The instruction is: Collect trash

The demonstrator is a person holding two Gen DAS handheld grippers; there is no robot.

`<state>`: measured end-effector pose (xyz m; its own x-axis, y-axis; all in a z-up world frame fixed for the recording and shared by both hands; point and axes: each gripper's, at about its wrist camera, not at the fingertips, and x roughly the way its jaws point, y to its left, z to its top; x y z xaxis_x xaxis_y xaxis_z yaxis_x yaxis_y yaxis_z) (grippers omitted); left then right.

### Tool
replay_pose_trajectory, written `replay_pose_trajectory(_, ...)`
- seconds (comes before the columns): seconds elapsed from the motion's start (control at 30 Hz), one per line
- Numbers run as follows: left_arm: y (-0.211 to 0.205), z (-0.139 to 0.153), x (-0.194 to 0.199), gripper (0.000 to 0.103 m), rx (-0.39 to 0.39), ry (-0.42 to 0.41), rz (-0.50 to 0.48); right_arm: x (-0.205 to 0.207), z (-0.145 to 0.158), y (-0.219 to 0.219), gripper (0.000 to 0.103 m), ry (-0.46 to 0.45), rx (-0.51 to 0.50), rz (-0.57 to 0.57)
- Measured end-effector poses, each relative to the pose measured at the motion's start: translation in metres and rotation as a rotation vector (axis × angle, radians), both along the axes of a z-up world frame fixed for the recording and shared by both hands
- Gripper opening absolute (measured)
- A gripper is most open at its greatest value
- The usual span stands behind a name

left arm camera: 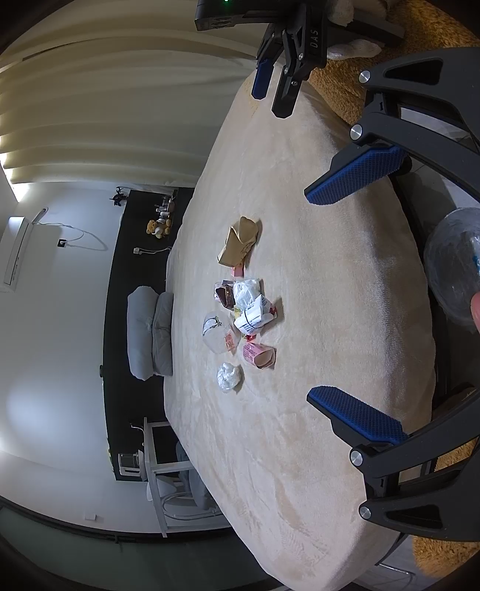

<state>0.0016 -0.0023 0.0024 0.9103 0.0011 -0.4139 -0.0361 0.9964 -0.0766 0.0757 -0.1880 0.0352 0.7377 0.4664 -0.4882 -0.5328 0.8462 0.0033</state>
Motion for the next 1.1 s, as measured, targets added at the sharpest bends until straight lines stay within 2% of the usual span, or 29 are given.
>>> replay_pose_trajectory(1.1, 0.0004, -0.0006, -0.0034, 0.096, 0.009, -0.008, -0.003, -0.0007, -0.0019, 0.0034, 0.098, -0.002, -0.013, 0.003)
